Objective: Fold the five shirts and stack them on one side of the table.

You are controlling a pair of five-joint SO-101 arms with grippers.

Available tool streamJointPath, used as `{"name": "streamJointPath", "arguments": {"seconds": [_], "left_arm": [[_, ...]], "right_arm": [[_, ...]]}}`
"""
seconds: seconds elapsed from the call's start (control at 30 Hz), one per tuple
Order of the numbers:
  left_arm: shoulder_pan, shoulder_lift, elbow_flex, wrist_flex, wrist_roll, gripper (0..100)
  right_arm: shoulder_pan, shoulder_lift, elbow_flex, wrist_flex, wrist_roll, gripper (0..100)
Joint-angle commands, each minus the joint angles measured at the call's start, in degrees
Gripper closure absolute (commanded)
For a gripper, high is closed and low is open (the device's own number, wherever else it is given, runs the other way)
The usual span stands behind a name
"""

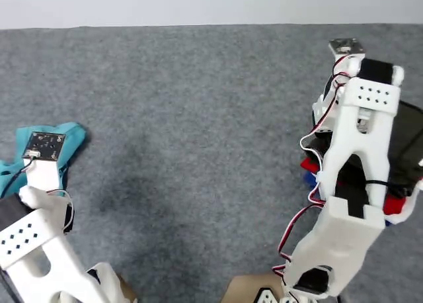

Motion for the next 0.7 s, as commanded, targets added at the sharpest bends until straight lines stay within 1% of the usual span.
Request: {"name": "streamJointPath", "arguments": {"seconds": [0.0,0.1,0.17,0.27,0.33,0.4,0.5,0.6,0.67], "left_arm": [[0.35,-1.23,-0.22,-0.26,0.0,98],[0.35,-1.23,-0.22,-0.26,0.0,98],[0.35,-1.23,-0.22,-0.26,-0.09,98],[0.35,-1.23,-0.22,-0.35,-0.09,98],[0.35,-1.23,-0.22,-0.35,-0.09,98],[0.35,-1.14,-0.22,-0.35,-0.18,98],[0.35,-1.14,-0.22,-0.35,-0.18,98],[0.35,-1.23,-0.22,-0.79,-0.18,98],[0.35,-1.23,-0.22,-0.79,-0.18,98]], "right_arm": [[-1.54,0.22,-0.53,1.27,-0.79,98.8],[-1.98,0.75,-0.53,1.54,-0.7,98.3],[-1.98,0.13,-0.53,1.89,-0.7,95.7],[-1.54,-2.59,-0.26,2.24,-0.88,82.3],[-1.1,-5.58,-0.26,2.33,-2.64,73.4],[-0.92,-8.75,-0.26,2.33,-3.25,68.2],[-0.57,-12.7,-0.18,2.33,-2.99,68.9],[2.15,-14.64,0.53,2.33,-2.81,74.1],[4.97,-14.29,0.97,2.24,-1.05,79.0]]}}
